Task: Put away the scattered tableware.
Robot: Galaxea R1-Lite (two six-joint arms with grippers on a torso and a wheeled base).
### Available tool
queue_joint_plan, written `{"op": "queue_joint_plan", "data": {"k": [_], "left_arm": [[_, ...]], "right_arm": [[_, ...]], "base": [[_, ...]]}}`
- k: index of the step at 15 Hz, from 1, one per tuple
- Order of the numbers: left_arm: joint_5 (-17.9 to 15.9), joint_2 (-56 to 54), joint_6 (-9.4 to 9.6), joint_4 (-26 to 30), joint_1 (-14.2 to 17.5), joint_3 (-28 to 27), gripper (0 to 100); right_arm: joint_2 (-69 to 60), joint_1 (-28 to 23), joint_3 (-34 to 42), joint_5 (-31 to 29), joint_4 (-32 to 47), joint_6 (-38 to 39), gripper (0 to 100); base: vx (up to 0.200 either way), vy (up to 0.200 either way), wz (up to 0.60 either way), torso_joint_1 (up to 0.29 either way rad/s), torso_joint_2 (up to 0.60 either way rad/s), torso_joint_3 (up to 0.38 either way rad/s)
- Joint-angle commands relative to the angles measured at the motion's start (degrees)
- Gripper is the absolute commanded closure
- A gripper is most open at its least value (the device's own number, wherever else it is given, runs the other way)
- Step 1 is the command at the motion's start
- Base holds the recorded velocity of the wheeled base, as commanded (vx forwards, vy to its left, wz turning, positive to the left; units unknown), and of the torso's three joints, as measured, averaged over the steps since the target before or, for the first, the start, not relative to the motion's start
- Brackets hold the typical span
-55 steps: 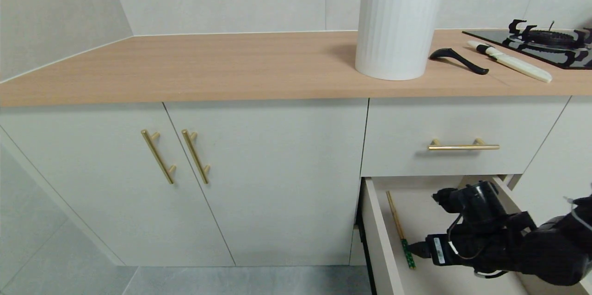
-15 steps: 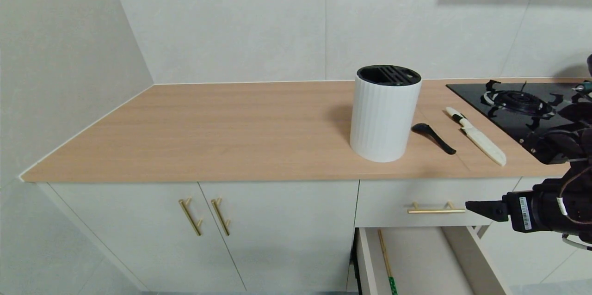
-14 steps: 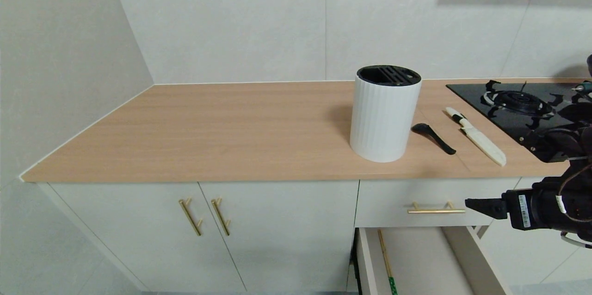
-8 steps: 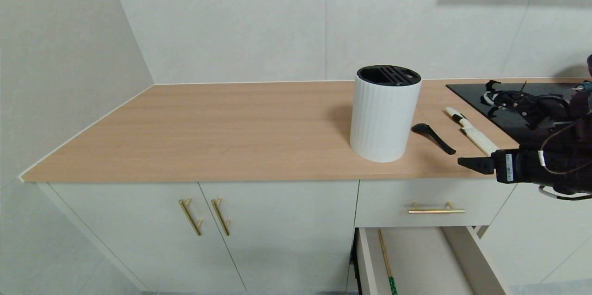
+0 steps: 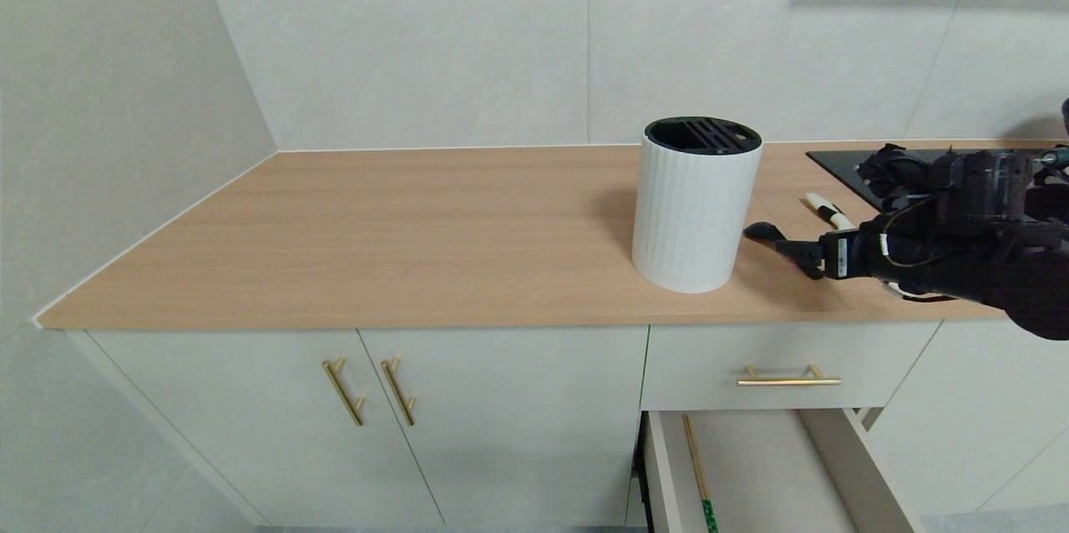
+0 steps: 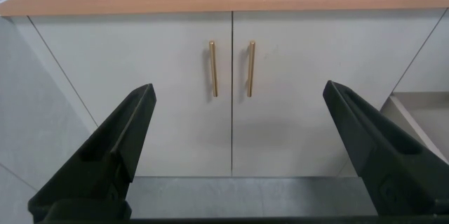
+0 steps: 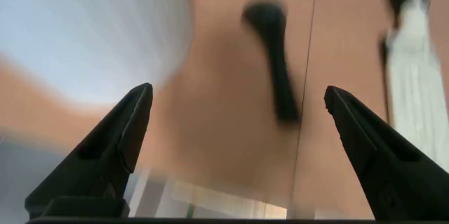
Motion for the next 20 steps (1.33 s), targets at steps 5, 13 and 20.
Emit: {"op": "queue_joint_plan", "data": {"k": [5, 13, 20], "left_arm": [[0.01, 0.02, -0.01, -0.01, 0.02, 0.00, 0], [0.01, 0.02, -0.01, -0.01, 0.02, 0.00, 0], [0.01, 0.02, -0.01, -0.01, 0.02, 0.00, 0]], "right_arm": [[8.29, -2.27, -5.94, 1.14, -0.36, 2.88, 0], [14.97, -4.03, -10.33, -0.53, -0.98, -0.99, 0], [15.67, -3.94, -10.60, -0.88, -0.89, -1.07, 100]], "base": [[0.000, 0.000, 0.00, 0.000, 0.00, 0.000], [0.000, 0.000, 0.00, 0.000, 0.00, 0.000], [0.000, 0.000, 0.00, 0.000, 0.00, 0.000]]}}
